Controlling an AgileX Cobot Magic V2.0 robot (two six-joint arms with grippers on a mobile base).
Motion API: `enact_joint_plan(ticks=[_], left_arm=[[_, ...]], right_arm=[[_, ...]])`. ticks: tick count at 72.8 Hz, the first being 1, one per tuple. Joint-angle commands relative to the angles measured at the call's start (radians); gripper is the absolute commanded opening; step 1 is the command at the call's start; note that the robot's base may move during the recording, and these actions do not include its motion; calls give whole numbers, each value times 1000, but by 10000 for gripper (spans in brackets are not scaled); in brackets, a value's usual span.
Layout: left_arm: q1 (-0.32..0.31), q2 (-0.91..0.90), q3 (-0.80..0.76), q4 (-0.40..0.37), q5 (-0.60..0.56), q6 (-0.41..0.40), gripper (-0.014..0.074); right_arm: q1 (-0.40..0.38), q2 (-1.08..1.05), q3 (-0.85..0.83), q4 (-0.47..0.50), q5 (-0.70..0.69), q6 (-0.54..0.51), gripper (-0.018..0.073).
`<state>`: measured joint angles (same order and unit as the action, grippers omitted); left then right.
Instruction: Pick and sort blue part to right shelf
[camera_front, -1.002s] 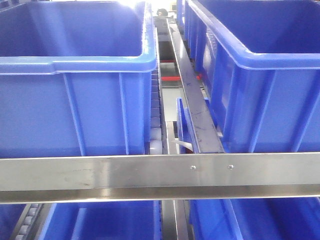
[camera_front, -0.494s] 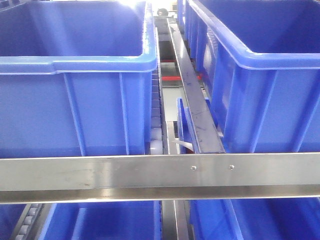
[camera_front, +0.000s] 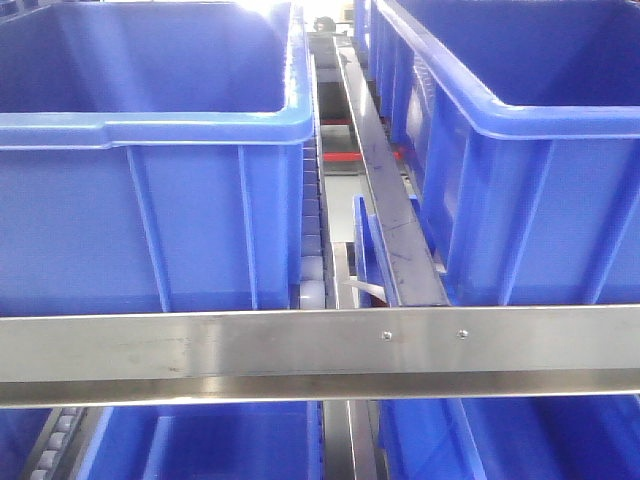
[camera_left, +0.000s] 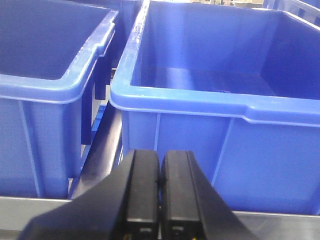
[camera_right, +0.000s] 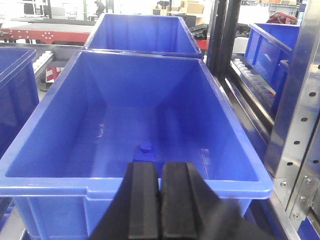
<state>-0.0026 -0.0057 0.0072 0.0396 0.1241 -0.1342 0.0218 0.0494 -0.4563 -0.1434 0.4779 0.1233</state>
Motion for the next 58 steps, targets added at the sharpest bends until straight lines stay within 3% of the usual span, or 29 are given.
enact_joint_plan(ticks=[1,42,58], left_arm=[[3,-21,23,-8,-91,-1,133],[2,-21,23,-8,-91,-1,133],[3,-21,23,-8,-91,-1,133]], right_arm=[[-4,15,-25,-4,-90,1,36],[-4,15,-22,-4,-93,1,36],[-4,18,178,61,-271,1,36]])
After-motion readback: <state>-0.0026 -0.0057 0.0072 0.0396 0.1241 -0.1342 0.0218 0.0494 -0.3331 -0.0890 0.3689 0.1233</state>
